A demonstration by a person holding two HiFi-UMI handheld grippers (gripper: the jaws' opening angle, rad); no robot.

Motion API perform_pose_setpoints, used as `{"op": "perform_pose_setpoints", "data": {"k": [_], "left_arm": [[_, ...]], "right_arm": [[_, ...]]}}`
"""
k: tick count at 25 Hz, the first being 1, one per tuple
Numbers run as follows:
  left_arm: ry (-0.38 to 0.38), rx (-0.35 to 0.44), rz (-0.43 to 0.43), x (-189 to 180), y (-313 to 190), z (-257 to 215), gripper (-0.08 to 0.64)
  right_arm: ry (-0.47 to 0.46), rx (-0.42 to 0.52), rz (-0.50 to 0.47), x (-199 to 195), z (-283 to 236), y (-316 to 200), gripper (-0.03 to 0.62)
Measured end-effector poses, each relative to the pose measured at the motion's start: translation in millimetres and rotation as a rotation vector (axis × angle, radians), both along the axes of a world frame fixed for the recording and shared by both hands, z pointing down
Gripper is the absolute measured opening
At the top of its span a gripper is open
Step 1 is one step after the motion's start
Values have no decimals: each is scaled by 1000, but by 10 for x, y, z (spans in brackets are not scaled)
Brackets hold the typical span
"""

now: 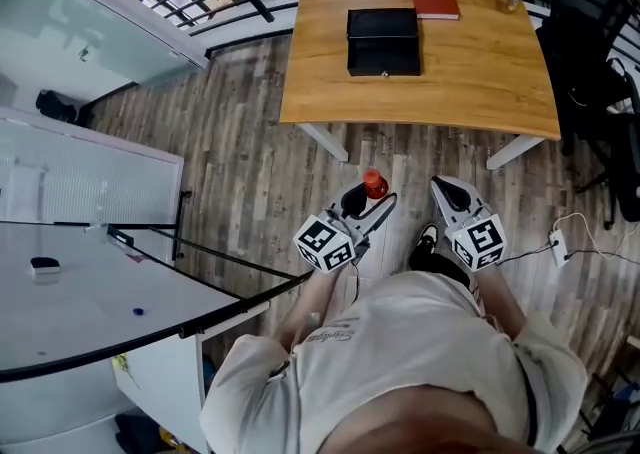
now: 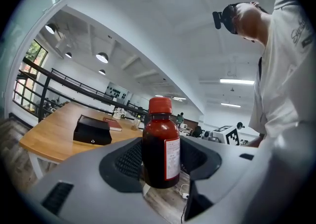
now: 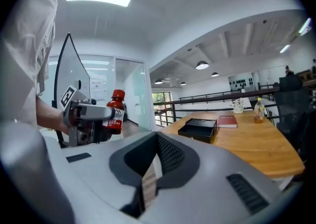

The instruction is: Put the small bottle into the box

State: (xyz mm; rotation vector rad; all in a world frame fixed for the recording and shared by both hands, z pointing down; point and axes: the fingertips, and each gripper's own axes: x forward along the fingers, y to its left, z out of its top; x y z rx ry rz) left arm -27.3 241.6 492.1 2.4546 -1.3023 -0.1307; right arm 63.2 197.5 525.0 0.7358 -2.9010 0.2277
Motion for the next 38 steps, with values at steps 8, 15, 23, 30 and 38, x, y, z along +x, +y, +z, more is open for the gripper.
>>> {"op": "perform_pose_setpoints", "data": {"k": [8,15,23,30,38], "left_arm": [[28,-31,-52,-2,-476,22,224],[4,-33,-100,-31,-739,-2,224],[8,-56,-93,-70,-927,106,224],[3,-61,-44,-317,-1293,242,224],[31,-13,-12,-962,-2147,61,224]], "right_arm": [[-25,34,-107,-210,-87,-537,-5],[-37,-7,-172,-236,75,-703,-5],[-20,-25,-174,-243,193,-875,-5],[20,-101,-122,-436,434,-1128,-6],[-35,39,-90,-1101,-290,-2017,-6]]}}
